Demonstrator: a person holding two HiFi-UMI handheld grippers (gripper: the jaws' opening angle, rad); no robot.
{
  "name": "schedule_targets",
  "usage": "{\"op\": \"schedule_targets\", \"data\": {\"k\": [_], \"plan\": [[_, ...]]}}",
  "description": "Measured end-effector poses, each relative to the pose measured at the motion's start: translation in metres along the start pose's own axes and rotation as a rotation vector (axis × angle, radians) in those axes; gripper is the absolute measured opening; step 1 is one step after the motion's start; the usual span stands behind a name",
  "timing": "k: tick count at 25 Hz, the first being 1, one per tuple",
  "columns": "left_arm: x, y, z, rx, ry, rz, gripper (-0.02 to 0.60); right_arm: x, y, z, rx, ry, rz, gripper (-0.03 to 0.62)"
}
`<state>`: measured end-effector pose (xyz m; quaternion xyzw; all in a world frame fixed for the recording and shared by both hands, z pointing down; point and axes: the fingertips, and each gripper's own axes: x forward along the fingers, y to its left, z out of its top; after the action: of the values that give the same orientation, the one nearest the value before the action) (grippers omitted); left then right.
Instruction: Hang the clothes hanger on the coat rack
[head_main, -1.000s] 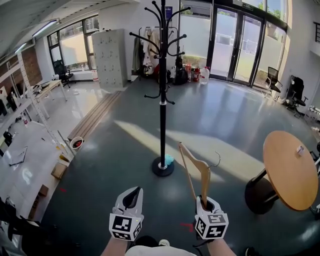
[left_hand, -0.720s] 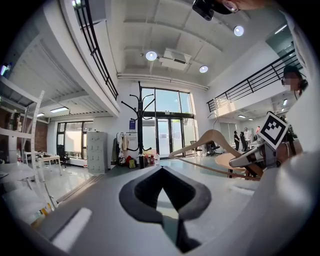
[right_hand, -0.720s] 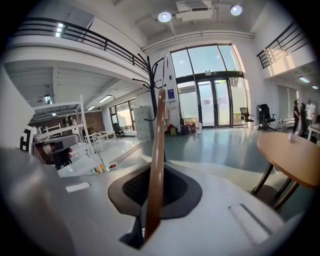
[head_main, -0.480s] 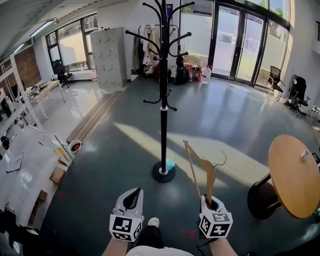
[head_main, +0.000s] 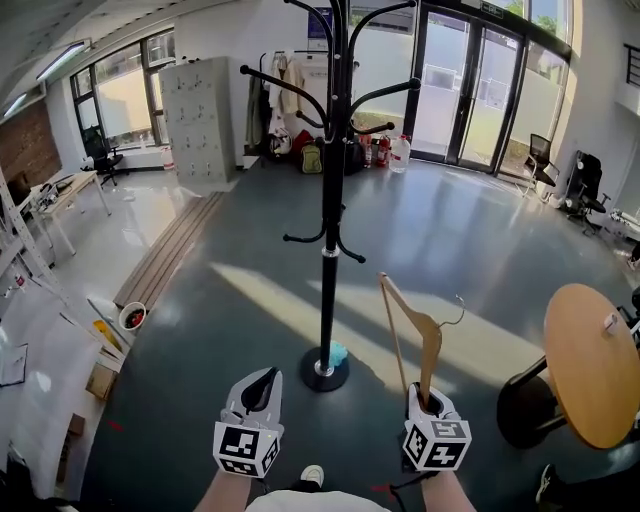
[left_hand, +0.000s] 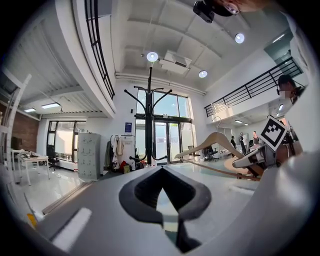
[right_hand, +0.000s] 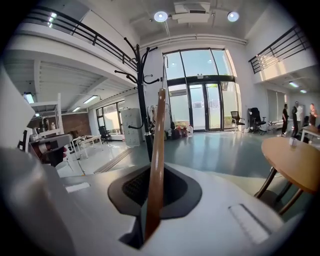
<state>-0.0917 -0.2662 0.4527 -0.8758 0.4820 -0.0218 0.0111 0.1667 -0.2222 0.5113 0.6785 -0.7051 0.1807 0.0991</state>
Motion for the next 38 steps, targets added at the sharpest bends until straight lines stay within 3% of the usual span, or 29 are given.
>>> {"op": "schedule_targets", "data": {"k": [8, 13, 20, 30, 38], "plan": [[0.059, 0.064, 0.013, 0.001, -0.033, -0.035, 0.0, 0.074, 0.011, 0.068, -0.031, -0.062, -0.06, 0.044], [0.09, 0.075, 0.018, -0.004, -0.023, -0.033, 0.0, 0.109, -0.001, 0.129, -0.067, -0.107, -0.061, 0.044], [0.128, 0.09, 0.019, -0.006, -0.012, 0.015, 0.0, 0.166, -0.009, 0.195, -0.126, -0.132, -0.023, 0.044], [0.18, 0.119, 0.022, -0.01, -0.003, 0.086, 0.0, 0.253, 0.018, 0.279, -0.198, -0.151, 0.092, 0.044], [0.2, 0.129, 0.01, -0.017, 0.029, 0.105, 0.0, 0.3, 0.034, 0.304, -0.261, -0.113, 0.133, 0.044]]}}
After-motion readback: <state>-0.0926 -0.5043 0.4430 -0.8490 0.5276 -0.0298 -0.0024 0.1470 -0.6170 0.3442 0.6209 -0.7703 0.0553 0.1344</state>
